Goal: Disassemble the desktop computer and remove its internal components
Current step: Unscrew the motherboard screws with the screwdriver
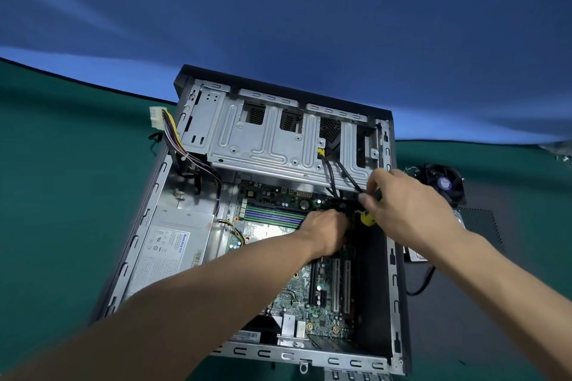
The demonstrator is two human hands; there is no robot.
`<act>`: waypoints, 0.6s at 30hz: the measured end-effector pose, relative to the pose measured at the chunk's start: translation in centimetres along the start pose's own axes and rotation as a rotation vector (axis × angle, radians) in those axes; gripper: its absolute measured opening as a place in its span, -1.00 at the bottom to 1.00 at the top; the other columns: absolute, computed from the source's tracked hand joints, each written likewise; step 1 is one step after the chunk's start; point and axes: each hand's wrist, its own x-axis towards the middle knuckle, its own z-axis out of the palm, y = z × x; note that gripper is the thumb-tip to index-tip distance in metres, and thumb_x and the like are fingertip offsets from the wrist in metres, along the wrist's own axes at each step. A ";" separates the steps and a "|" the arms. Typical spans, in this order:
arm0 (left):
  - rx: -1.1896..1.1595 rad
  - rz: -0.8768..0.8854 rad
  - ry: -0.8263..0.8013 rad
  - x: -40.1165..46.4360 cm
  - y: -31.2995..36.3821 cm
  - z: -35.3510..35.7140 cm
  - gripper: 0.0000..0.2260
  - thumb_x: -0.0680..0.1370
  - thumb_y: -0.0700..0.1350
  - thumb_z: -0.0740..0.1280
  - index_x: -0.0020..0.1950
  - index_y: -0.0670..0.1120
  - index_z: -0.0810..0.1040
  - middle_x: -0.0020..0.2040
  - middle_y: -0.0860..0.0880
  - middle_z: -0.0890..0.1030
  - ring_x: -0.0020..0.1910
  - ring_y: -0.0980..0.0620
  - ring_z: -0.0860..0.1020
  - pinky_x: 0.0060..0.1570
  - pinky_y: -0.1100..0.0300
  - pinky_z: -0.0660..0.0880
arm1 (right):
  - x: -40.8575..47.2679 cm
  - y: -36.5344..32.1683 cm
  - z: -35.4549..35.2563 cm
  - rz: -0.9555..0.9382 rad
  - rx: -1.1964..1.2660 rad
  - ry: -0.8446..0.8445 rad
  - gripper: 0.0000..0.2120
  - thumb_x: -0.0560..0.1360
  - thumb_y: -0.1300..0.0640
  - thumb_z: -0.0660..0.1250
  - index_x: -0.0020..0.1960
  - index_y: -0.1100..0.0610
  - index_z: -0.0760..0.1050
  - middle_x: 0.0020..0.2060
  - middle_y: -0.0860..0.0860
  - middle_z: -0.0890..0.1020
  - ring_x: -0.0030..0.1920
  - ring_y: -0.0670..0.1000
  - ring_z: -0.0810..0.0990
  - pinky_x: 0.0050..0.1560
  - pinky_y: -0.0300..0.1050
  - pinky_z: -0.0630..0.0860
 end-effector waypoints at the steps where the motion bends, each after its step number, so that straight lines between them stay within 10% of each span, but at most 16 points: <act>1: 0.006 -0.003 -0.002 0.0 0.1 0.0 -0.89 0.54 -0.24 0.25 -0.03 -0.13 0.56 -0.11 -0.11 0.61 -0.10 -0.11 0.60 -0.22 0.15 0.40 | 0.1 0.0 0.1 -0.013 0.008 0.005 -0.87 0.55 0.07 0.19 0.06 0.09 0.37 0.00 0.04 0.47 -0.04 0.20 0.51 -0.13 -0.01 0.40; 18: -0.110 -0.052 0.027 0.5 1.1 -0.1 -0.88 0.49 -0.34 0.18 -0.16 -0.18 0.47 -0.13 -0.24 0.60 -0.14 -0.22 0.60 -0.27 0.14 0.44 | -0.6 -0.4 -0.3 -0.005 -0.010 0.070 -0.80 0.41 0.05 0.32 -0.02 0.05 0.36 -0.04 0.01 0.43 -0.11 0.09 0.41 -0.23 -0.09 0.31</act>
